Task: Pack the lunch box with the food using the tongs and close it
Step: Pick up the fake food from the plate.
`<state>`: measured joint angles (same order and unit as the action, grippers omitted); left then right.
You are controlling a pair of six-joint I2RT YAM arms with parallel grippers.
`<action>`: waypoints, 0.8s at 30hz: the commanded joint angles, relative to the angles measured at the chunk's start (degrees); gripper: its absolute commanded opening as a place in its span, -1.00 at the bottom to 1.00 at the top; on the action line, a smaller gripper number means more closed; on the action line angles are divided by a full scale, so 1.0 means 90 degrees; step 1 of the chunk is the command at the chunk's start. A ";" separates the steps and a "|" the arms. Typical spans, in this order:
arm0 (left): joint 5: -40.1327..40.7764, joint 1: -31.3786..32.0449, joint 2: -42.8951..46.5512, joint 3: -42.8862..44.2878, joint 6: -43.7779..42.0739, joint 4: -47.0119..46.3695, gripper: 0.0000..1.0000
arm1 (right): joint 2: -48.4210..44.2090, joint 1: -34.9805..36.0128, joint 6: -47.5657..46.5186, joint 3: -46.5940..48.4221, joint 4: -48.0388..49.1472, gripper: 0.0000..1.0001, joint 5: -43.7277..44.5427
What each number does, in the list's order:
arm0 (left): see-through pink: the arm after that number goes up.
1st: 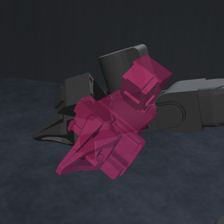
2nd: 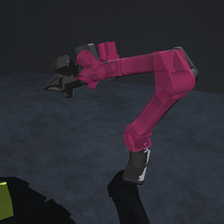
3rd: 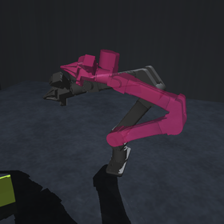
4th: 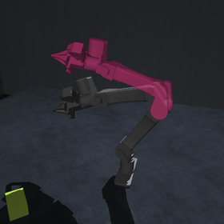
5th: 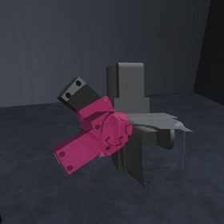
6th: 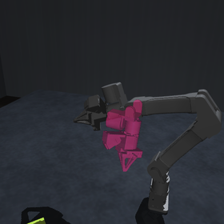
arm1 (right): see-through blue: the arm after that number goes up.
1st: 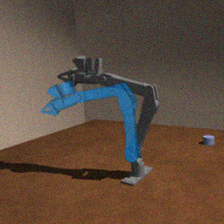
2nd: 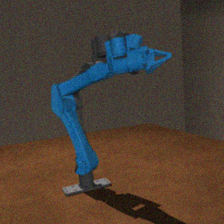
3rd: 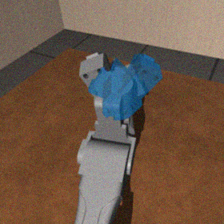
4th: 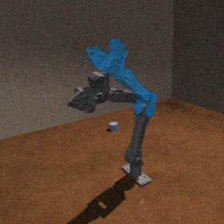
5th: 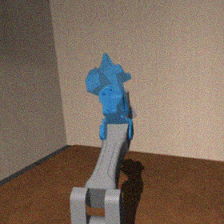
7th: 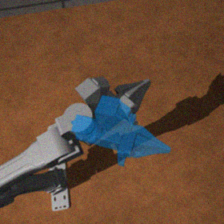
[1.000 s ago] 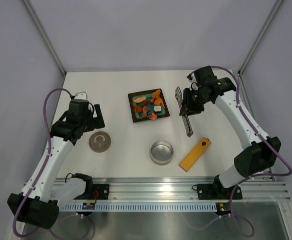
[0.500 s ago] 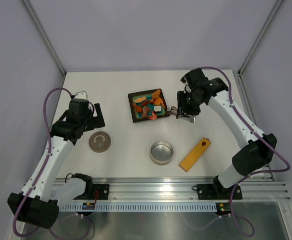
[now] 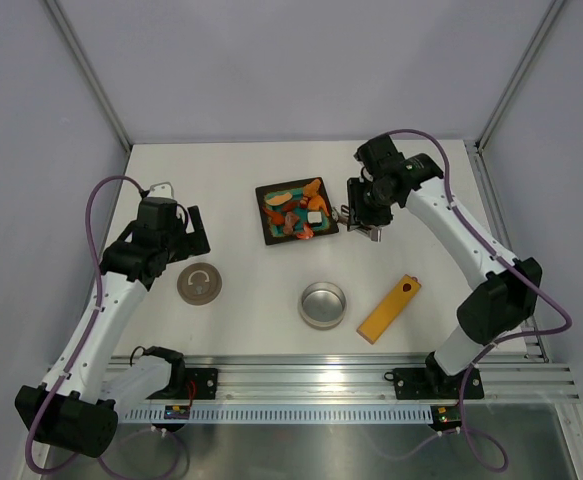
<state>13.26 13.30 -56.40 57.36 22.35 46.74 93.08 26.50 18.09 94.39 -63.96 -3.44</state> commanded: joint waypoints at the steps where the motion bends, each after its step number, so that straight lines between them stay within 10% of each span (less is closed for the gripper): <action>1: -0.0008 -0.0013 0.0095 0.0091 0.0066 -0.0174 0.98 | 0.0312 0.0219 0.0090 0.0478 0.0388 -0.06 0.0265; 24: 0.0099 -0.0003 0.0271 0.0101 0.0036 0.0041 0.98 | 0.2421 0.0610 0.0266 0.2138 0.1092 -0.13 0.0187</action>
<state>13.32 13.30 -55.59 57.36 22.48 47.57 112.99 31.57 20.29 108.66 -55.77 -2.42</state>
